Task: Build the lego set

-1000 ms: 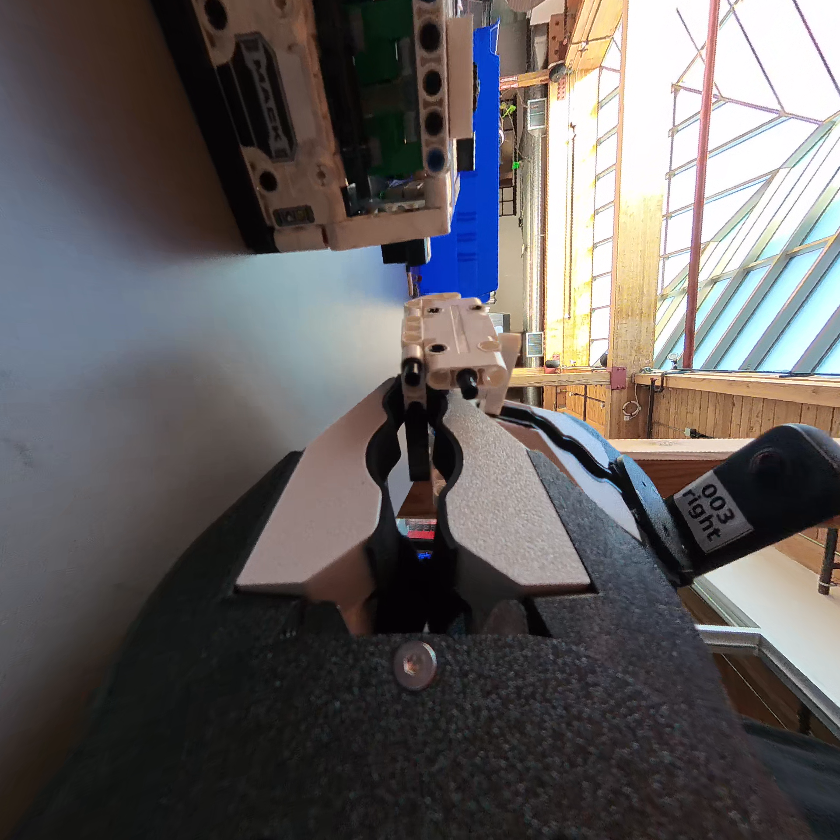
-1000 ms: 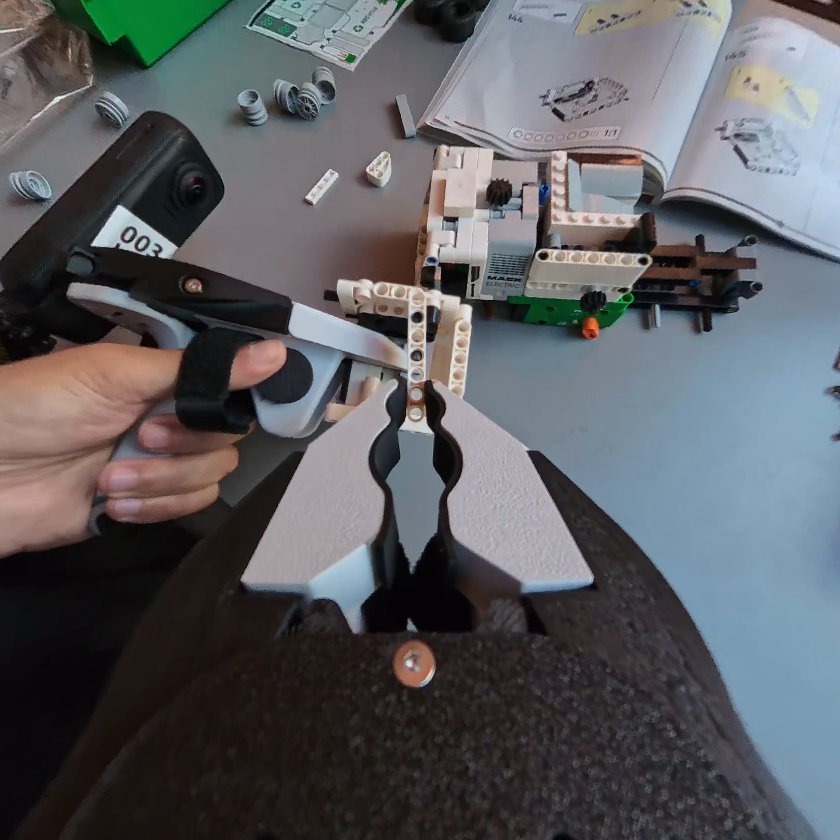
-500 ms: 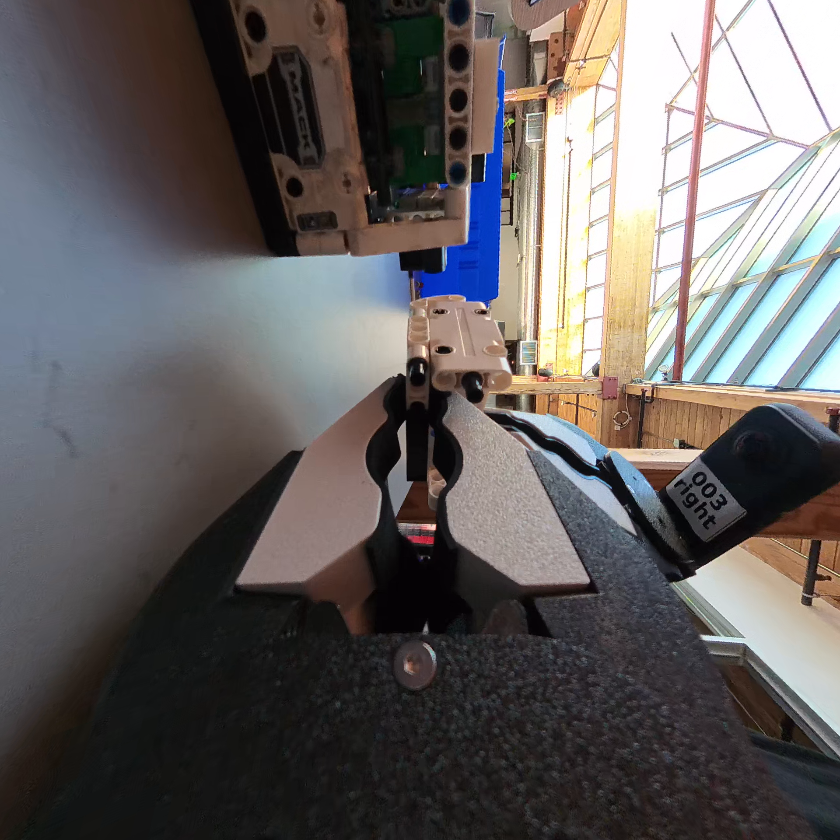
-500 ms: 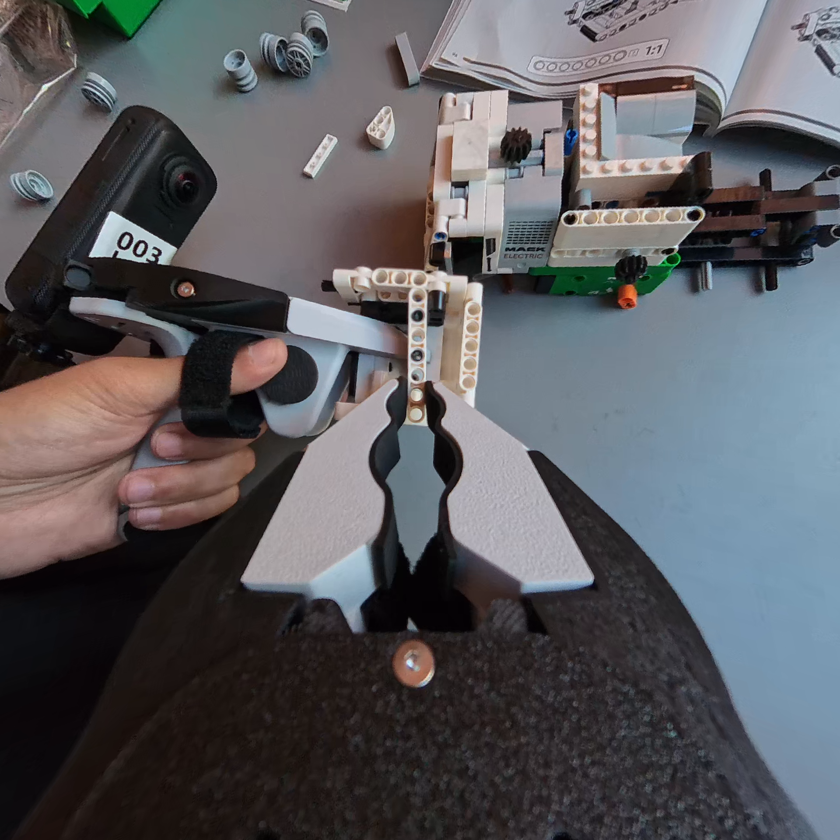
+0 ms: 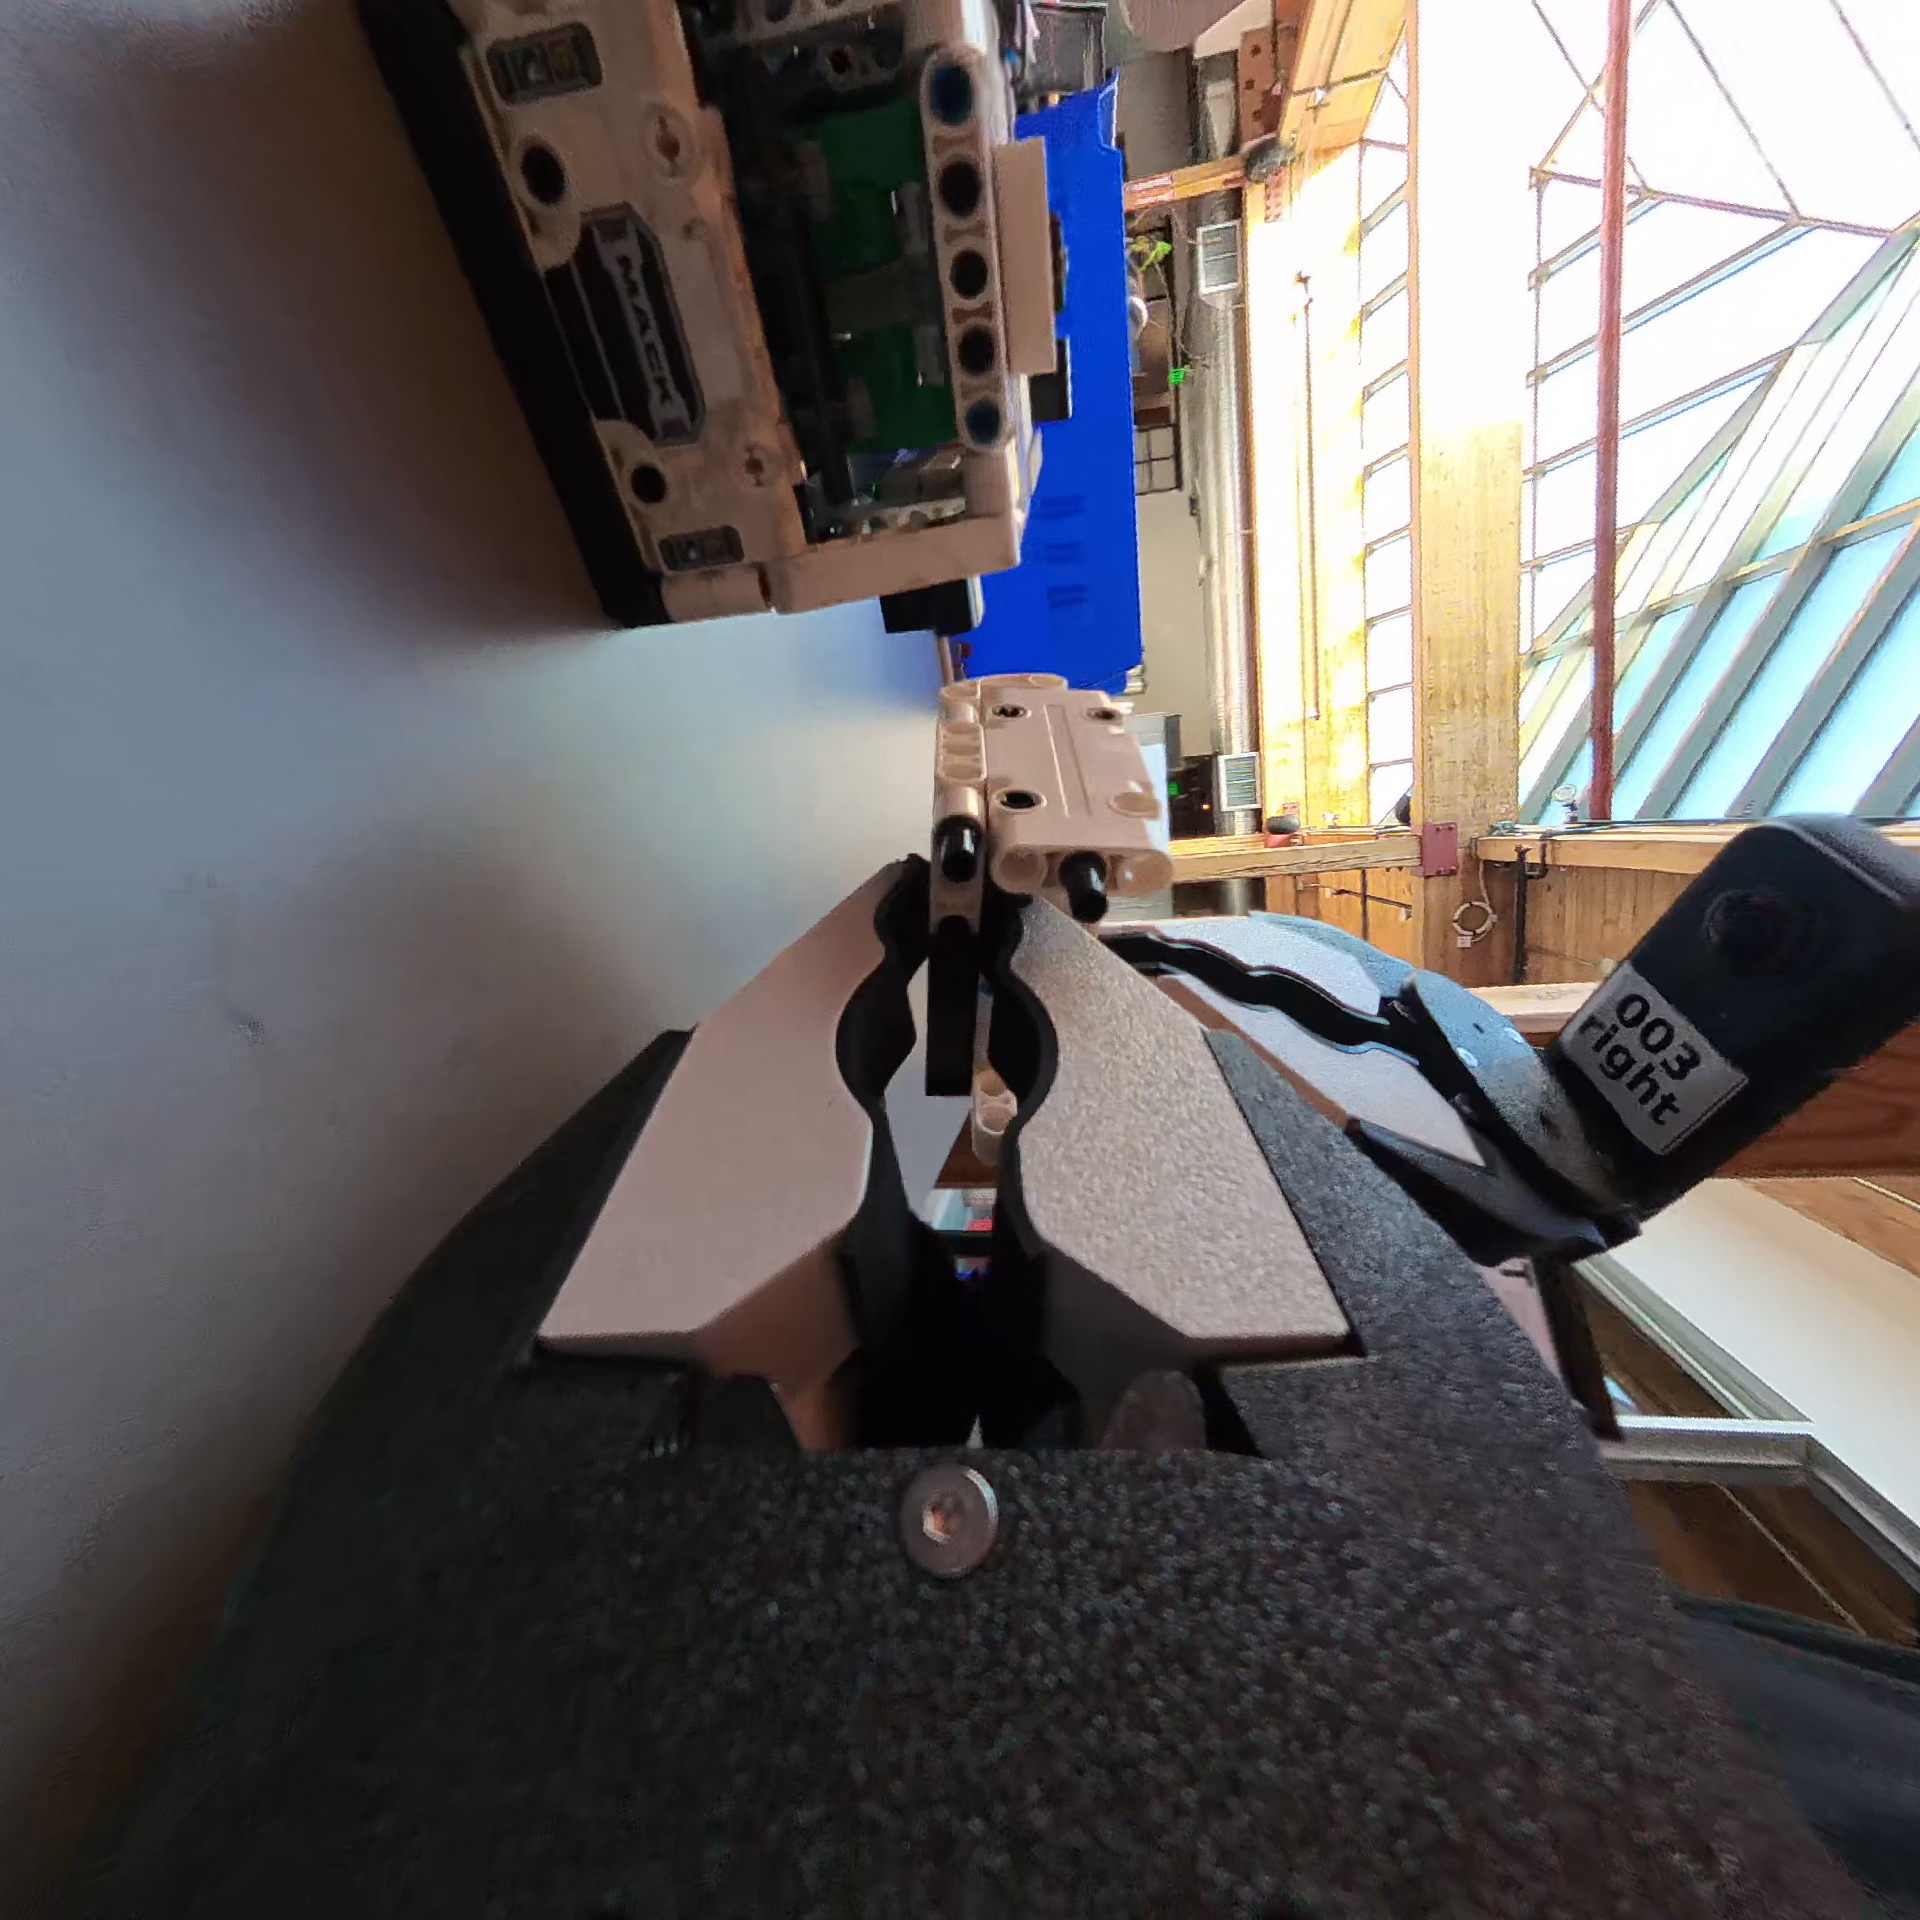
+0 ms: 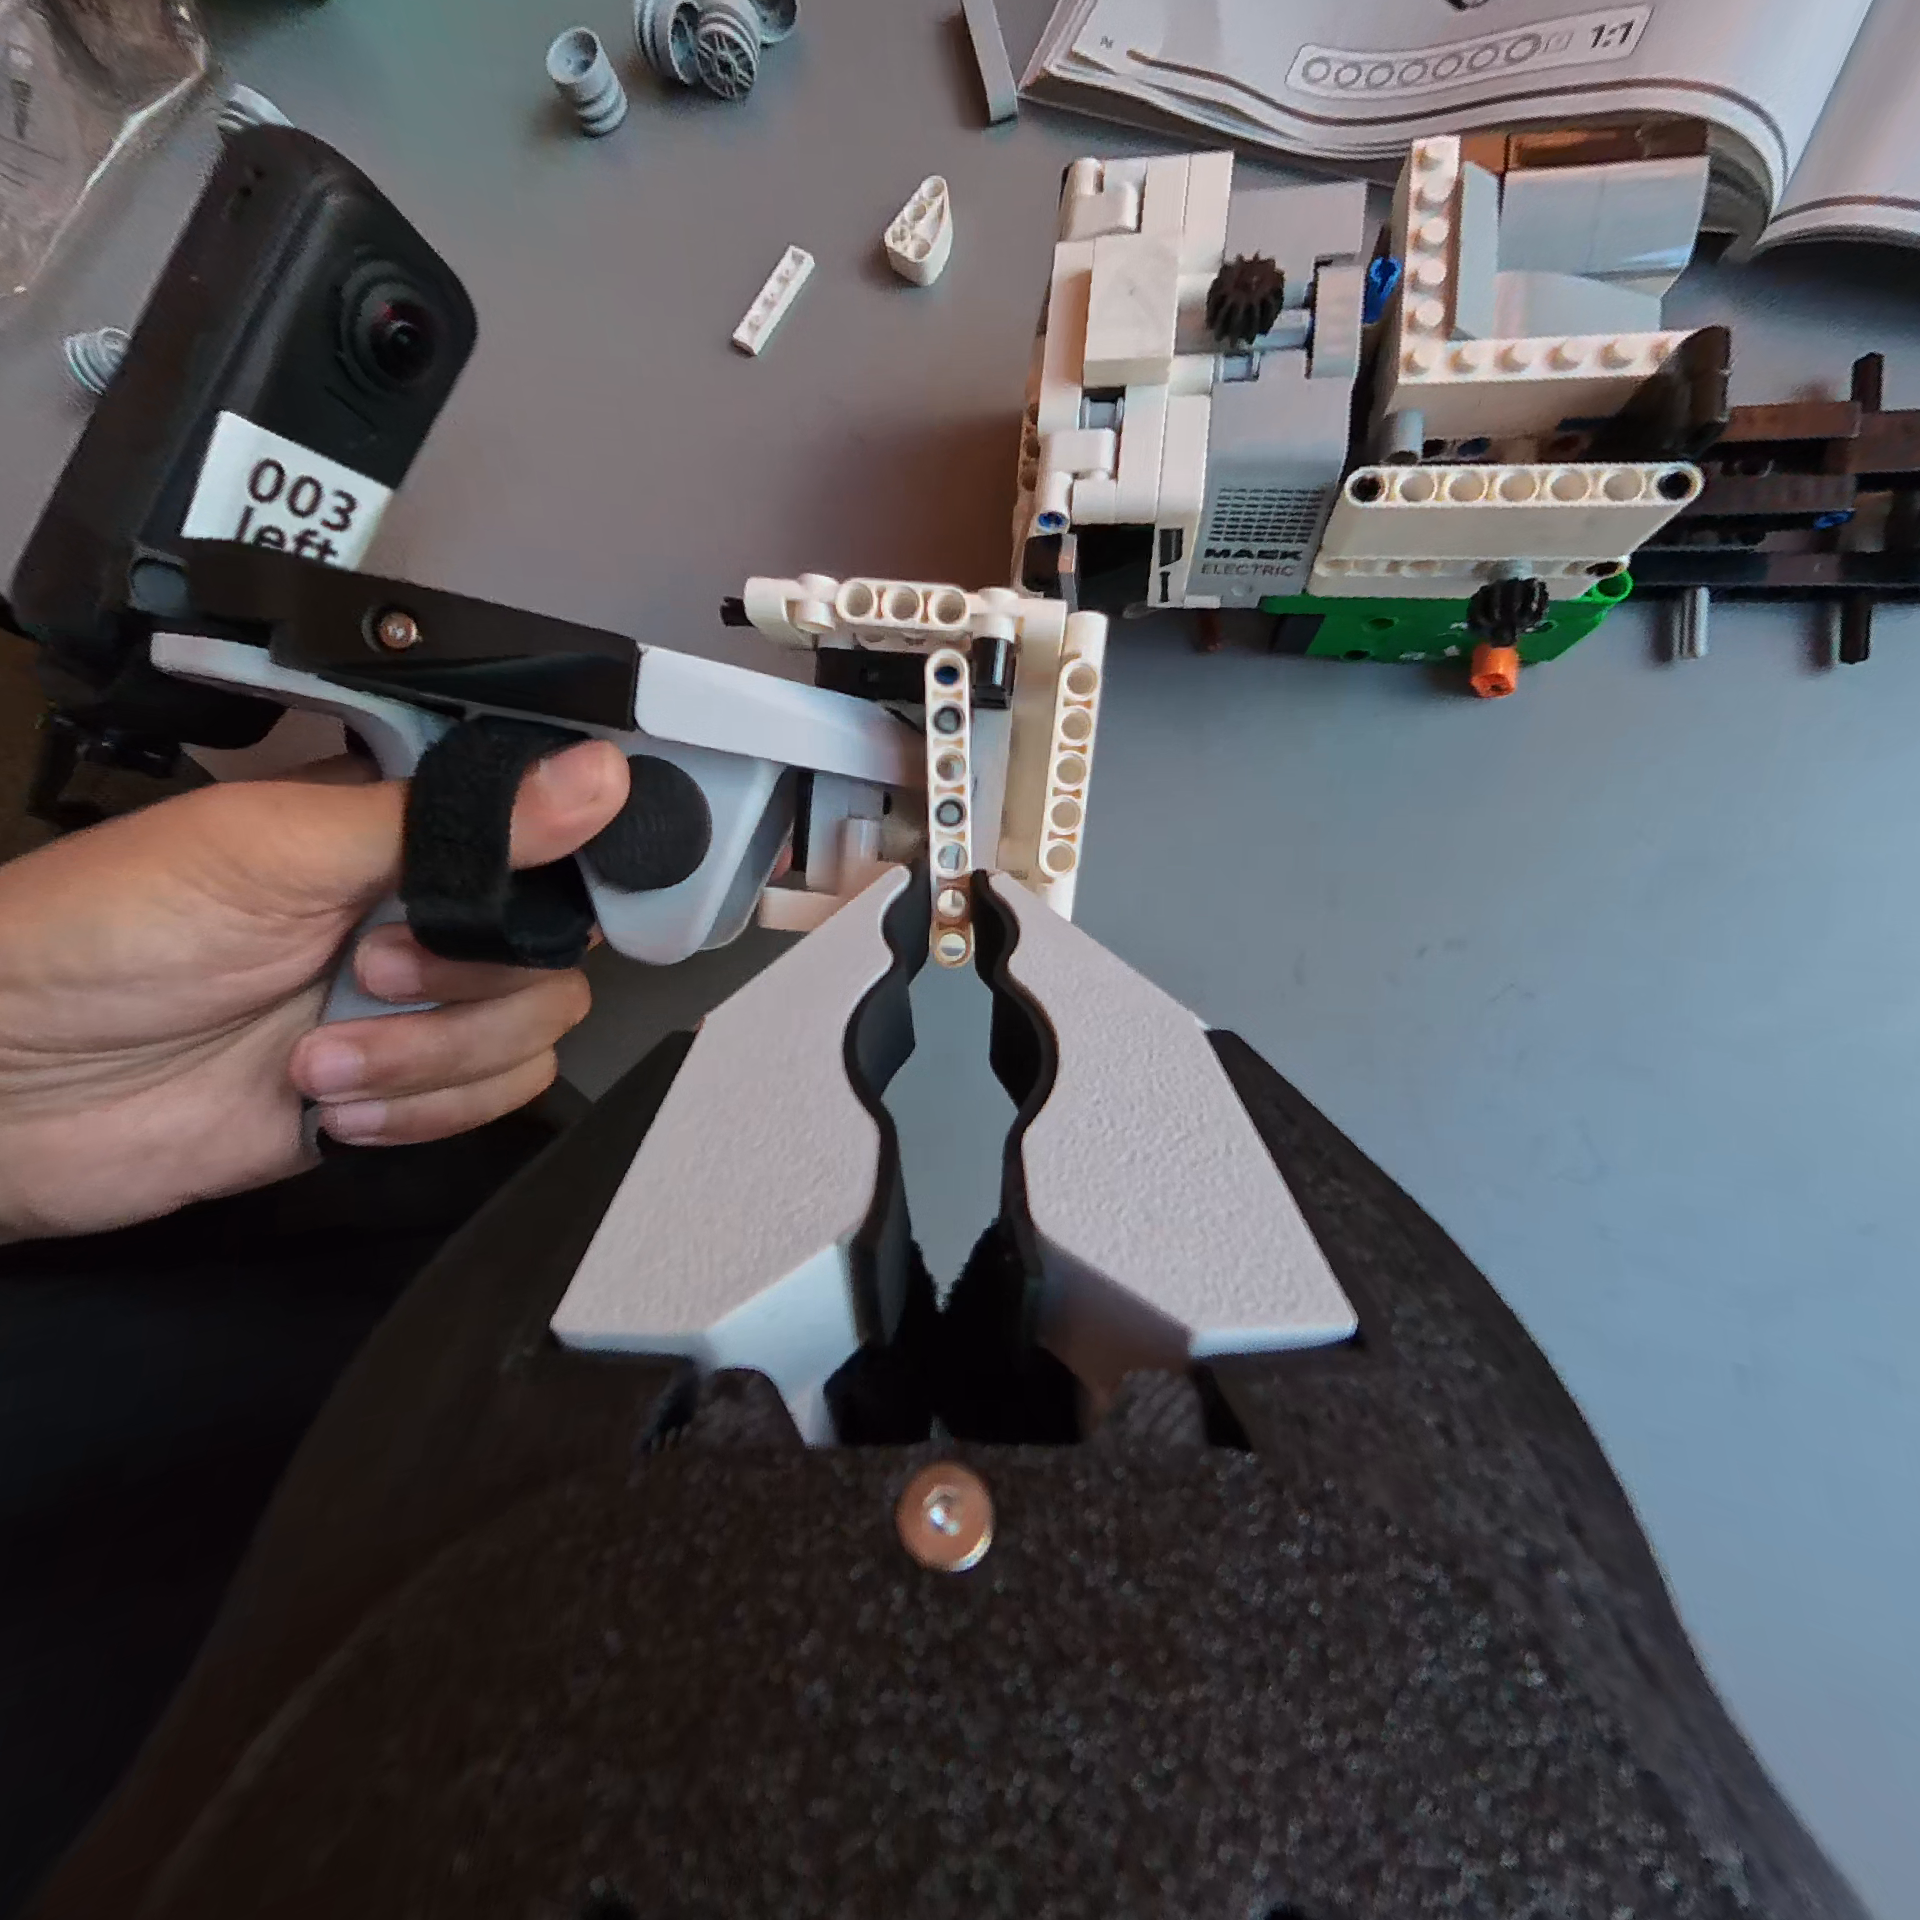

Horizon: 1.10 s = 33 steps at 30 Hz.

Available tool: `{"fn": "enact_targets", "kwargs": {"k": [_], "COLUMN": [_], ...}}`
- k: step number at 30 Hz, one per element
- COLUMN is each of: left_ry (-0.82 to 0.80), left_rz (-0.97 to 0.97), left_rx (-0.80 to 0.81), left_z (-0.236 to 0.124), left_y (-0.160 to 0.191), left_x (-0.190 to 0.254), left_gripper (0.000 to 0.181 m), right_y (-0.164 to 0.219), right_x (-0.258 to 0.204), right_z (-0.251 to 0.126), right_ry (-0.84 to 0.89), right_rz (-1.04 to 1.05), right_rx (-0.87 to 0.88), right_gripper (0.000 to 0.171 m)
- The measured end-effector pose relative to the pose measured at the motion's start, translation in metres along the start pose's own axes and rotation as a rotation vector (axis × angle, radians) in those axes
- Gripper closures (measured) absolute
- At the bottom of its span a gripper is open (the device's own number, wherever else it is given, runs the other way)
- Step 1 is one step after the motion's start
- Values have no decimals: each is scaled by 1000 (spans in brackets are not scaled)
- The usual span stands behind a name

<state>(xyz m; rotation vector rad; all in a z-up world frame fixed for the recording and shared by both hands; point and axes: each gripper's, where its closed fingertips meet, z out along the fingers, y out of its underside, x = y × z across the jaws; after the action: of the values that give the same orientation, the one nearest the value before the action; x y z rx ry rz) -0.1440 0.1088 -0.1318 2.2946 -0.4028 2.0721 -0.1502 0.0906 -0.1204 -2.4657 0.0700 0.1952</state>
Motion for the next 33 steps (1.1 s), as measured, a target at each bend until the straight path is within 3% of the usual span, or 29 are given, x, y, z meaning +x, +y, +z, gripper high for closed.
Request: {"fn": "enact_targets", "kwargs": {"k": [4, 12, 17, 26, 33], "left_ry": [-38, 28, -13, -34, -16], "left_rz": [63, -46, 9, 34, 14], "left_rx": [18, 9, 14, 15, 17], "left_z": [0, 2, 2, 6, 7], "left_y": [-2, 0, -1, 1, -1], "left_x": [0, 5, 1, -2, -2], "left_gripper": [174, 175, 175, 175, 174], "right_y": [-1, -3, -3, 7, -6], "right_x": [-1, 1, 2, 0, 0], "right_z": [3, 0, 1, 6, 2], "right_ry": [-15, -4, 30, -5, 18], "right_rz": [37, 41, 7, 3, -30], "right_rx": [2, 7, -9, -154, -120], "right_gripper": [164, 164, 164, 163, 161]}}
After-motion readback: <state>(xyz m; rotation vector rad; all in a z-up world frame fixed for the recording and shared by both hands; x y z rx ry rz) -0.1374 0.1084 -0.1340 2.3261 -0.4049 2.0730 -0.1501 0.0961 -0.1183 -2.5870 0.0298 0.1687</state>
